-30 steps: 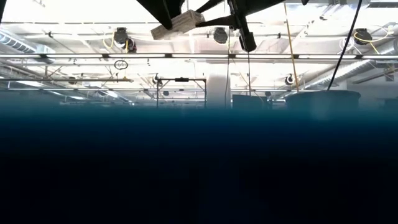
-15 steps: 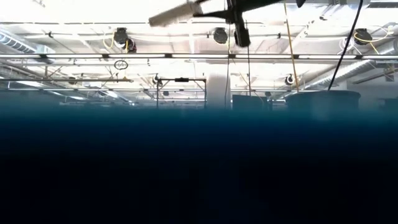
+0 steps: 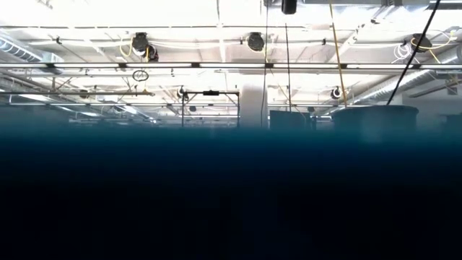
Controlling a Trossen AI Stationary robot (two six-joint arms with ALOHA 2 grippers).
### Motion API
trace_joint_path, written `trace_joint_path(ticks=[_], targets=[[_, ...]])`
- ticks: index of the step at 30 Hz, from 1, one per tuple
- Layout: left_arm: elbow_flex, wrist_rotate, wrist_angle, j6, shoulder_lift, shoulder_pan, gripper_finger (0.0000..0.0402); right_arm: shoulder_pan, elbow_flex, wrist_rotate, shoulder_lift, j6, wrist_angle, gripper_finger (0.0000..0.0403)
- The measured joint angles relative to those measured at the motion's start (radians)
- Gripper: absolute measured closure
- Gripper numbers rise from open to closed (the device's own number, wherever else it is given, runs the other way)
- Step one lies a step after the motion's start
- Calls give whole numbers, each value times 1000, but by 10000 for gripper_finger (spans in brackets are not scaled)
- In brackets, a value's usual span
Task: Pick & Place Toys
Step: Put the brown deck of cards into the left gray bin
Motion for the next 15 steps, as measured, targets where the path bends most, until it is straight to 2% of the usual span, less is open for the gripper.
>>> trace_joint_path(ticks=[5, 9, 12, 15], targets=[[-33, 199, 157, -55, 3, 56, 37, 36, 0, 55, -27, -42, 5, 353], [-129, 350, 393, -106, 6, 86, 37, 81, 0, 99, -32, -68, 4, 353], [-234, 403, 561, -164, 4, 110, 37, 129, 0, 135, -33, -90, 3, 353], [-330, 423, 628, -206, 8, 129, 37, 179, 0, 188, -34, -108, 1, 353]])
